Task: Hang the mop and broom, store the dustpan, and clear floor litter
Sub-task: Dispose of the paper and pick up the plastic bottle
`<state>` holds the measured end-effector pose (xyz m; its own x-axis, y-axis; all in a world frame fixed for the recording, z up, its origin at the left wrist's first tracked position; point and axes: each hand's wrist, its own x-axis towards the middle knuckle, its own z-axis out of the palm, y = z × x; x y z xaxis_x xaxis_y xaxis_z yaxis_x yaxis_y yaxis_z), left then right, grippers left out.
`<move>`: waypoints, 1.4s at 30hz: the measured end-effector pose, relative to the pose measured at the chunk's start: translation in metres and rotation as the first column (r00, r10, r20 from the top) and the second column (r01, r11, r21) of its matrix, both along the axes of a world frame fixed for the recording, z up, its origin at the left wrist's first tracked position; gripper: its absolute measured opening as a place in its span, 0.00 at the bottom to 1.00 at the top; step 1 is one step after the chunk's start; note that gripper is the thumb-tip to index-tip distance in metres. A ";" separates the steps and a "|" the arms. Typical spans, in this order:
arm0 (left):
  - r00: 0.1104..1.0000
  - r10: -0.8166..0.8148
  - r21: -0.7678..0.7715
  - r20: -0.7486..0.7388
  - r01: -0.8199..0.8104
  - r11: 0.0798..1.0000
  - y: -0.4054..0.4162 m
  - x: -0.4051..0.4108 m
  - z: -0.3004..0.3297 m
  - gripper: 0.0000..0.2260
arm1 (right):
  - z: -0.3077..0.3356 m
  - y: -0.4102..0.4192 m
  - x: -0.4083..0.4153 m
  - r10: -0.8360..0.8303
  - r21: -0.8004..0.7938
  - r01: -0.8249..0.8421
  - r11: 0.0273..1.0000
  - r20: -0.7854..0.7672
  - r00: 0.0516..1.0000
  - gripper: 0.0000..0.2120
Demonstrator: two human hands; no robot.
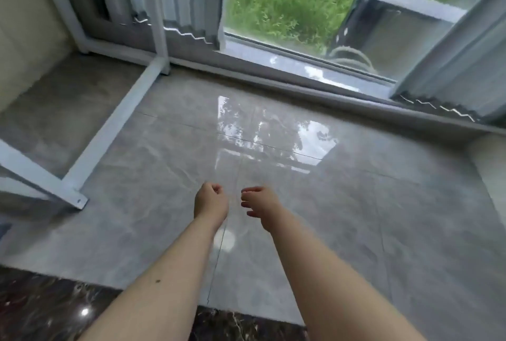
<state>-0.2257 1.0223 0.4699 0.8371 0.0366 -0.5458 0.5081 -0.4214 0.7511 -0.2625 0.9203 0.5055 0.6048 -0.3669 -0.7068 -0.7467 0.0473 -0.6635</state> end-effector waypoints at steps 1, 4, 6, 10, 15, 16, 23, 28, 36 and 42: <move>0.997 -0.074 0.004 -0.012 0.074 0.997 -0.031 -0.016 0.000 0.10 | -0.003 -0.029 -0.021 -0.069 -0.003 0.069 0.998 -0.011 0.998 0.15; 0.972 -0.235 0.022 -0.021 0.236 0.972 -0.099 -0.060 -0.003 0.11 | -0.007 -0.089 -0.077 -0.228 0.002 0.228 0.974 -0.029 0.973 0.14; 0.942 -0.334 0.026 -0.023 0.335 0.942 -0.140 -0.089 -0.005 0.11 | -0.010 -0.123 -0.112 -0.318 0.010 0.319 0.948 -0.040 0.947 0.14; 0.873 -0.488 0.021 -0.014 0.489 0.872 -0.209 -0.145 -0.005 0.12 | -0.013 -0.180 -0.179 -0.461 0.016 0.461 0.887 -0.028 0.887 0.13; 0.784 -0.621 0.015 0.001 0.621 0.784 -0.272 -0.211 -0.001 0.11 | -0.010 -0.235 -0.256 -0.622 0.015 0.623 0.782 -0.022 0.782 0.08; 0.766 -0.642 0.020 0.004 0.642 0.766 -0.280 -0.218 0.001 0.11 | -0.009 -0.242 -0.266 -0.645 0.017 0.646 0.763 -0.022 0.764 0.08; 0.653 -0.757 0.028 0.013 0.757 0.653 -0.352 -0.265 0.005 0.07 | 0.003 -0.299 -0.328 -0.776 0.018 0.776 0.631 -0.015 0.631 0.10; 0.590 -0.807 -0.011 0.029 0.808 0.590 -0.417 -0.270 0.004 0.09 | -0.002 -0.347 -0.341 -0.827 -0.008 0.828 0.561 -0.039 0.560 0.15; 0.533 -0.846 -0.018 0.011 0.846 0.532 -0.518 -0.236 -0.005 0.10 | 0.000 -0.442 -0.311 -0.882 0.010 0.883 0.469 -0.053 0.469 0.15; 0.463 -0.886 0.017 0.026 0.886 0.464 -0.585 -0.228 -0.010 0.07 | -0.002 -0.507 -0.305 -0.922 0.022 0.923 0.384 -0.044 0.384 0.15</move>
<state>-0.4541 0.4375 0.4596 0.4351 -0.7331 -0.5228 -0.1584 -0.6339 0.7570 -0.5671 0.4130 0.5034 -0.1035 -0.6637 -0.7408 -0.2409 0.7394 -0.6287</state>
